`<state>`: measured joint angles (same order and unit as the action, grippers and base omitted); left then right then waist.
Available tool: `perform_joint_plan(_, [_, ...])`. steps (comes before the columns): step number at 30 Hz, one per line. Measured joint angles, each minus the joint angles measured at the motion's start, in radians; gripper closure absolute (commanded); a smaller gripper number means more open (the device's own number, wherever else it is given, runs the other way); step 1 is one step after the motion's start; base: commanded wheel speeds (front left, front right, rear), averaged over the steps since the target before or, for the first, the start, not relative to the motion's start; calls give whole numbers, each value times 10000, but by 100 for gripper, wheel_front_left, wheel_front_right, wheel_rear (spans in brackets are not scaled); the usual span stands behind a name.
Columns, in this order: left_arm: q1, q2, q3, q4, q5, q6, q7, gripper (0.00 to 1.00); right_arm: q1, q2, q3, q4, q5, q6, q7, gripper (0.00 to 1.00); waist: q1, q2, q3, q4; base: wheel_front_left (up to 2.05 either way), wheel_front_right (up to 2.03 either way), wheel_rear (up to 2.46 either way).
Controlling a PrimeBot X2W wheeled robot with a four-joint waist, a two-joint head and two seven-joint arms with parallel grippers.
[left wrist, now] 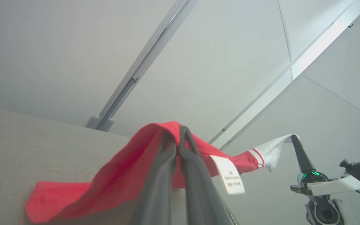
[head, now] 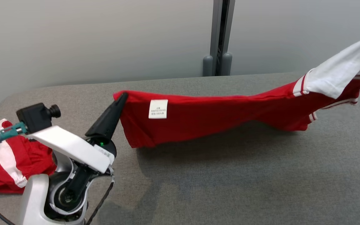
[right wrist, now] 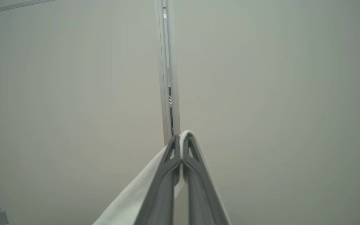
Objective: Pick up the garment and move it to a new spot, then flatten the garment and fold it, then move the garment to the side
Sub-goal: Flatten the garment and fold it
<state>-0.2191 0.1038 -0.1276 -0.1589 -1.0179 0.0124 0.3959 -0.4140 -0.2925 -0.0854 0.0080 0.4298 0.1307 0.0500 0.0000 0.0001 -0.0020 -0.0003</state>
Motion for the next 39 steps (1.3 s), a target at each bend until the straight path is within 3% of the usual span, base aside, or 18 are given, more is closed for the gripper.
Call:
perform_joint_plan(10, [-1607, -159, 382, -136, 178, 654, -430, 100, -1918, -297, 458, -25, -516, 0, 752, 100, 0, 0, 117, -123, 0, 0, 0])
perform_joint_plan(16, [-3387, 138, 364, 627, 575, 932, -226, 100, -3734, -364, 702, 1043, -96, 0, 1369, 100, 0, 0, 782, -106, 0, 0, 0])
perform_joint_plan(24, [-6877, 855, 263, 2817, 1198, 951, 245, 100, -7217, -604, 1873, 3080, -82, 0, 1313, 100, 0, 0, 2344, -115, 0, 0, 0])
perform_joint_plan(27, [-8411, 999, 207, 3835, 1559, 865, 13, 100, -8798, -602, 2314, 4015, -199, 2, 938, 100, 0, 0, 3048, -137, 0, 0, 0])
perform_joint_plan(30, [-9802, 838, 174, 4945, 1639, 497, -412, 100, -10259, -520, 2470, 5010, -368, 2, 8, 100, 0, 0, 3745, -143, 0, 0, 0])
perform_joint_plan(31, [-10448, 711, 98, 5678, 1783, 307, -830, 100, -10981, -518, 2736, 5676, -859, 0, -807, 100, 0, -1, 4154, -140, 0, 0, 0])
perform_joint_plan(32, [-10448, 711, 98, 5678, 1783, 307, -830, 100, -10981, -518, 2736, 5676, -859, 0, -807, 100, 0, -1, 4154, -140, 0, 0, 0])
perform_joint_plan(36, [-11853, 616, 270, 6748, 2069, -38, -2217, 100, -12366, -199, 2765, 6876, -1465, 2, -2500, 100, 0, 0, 4813, -152, 0, 0, 0])
perform_joint_plan(39, [-12528, 458, 282, 7359, 2362, -439, -3473, 100, -12941, -23, 2679, 7352, -1933, 0, -3035, 100, 0, -1, 5227, -170, 0, 0, 0])
